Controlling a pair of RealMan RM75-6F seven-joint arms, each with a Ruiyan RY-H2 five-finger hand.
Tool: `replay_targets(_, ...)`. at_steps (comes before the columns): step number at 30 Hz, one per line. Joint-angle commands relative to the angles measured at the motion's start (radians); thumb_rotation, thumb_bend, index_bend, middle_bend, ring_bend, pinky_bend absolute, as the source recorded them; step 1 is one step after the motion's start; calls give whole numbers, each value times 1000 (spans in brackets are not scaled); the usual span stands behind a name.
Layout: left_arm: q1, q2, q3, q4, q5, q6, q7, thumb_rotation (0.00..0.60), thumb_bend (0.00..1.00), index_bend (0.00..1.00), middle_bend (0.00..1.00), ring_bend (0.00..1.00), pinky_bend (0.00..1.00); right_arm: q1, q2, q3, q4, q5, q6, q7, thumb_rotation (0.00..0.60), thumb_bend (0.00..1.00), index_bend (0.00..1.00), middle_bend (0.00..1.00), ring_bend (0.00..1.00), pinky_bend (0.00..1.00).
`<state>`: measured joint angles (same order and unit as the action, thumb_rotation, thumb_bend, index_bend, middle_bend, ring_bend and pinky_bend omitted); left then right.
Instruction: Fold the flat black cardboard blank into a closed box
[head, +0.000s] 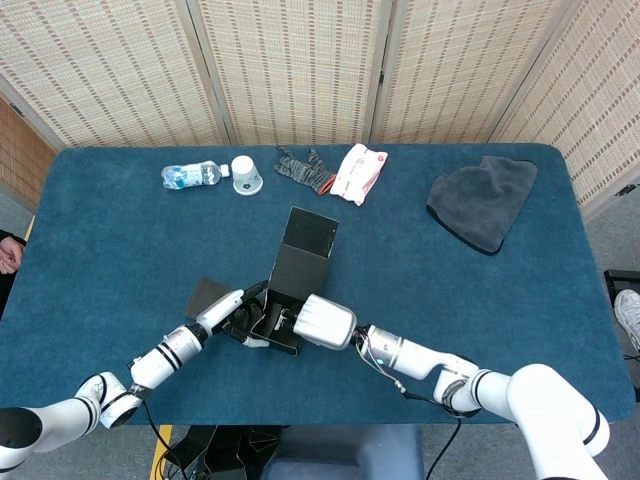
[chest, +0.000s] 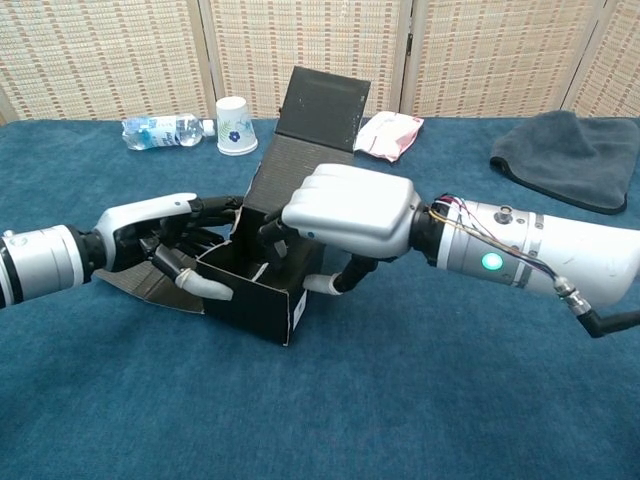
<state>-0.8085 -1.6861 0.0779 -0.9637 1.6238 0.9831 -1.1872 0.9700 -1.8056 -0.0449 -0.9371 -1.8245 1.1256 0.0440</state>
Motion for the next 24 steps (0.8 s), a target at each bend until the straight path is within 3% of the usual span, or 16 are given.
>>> replay_targets(1,0,1,0,2,-1,-2,-5,600,71,98,166,469,653,8,5,-10,0,-2,-18,13,600,361,442,421,756,968)
replay_targets(24,-4,-5,6,24,8,-2,-44,600,71,98,166,469,653,41,55,-21,-57,4,-65,56,600,371,661,637,788,980)
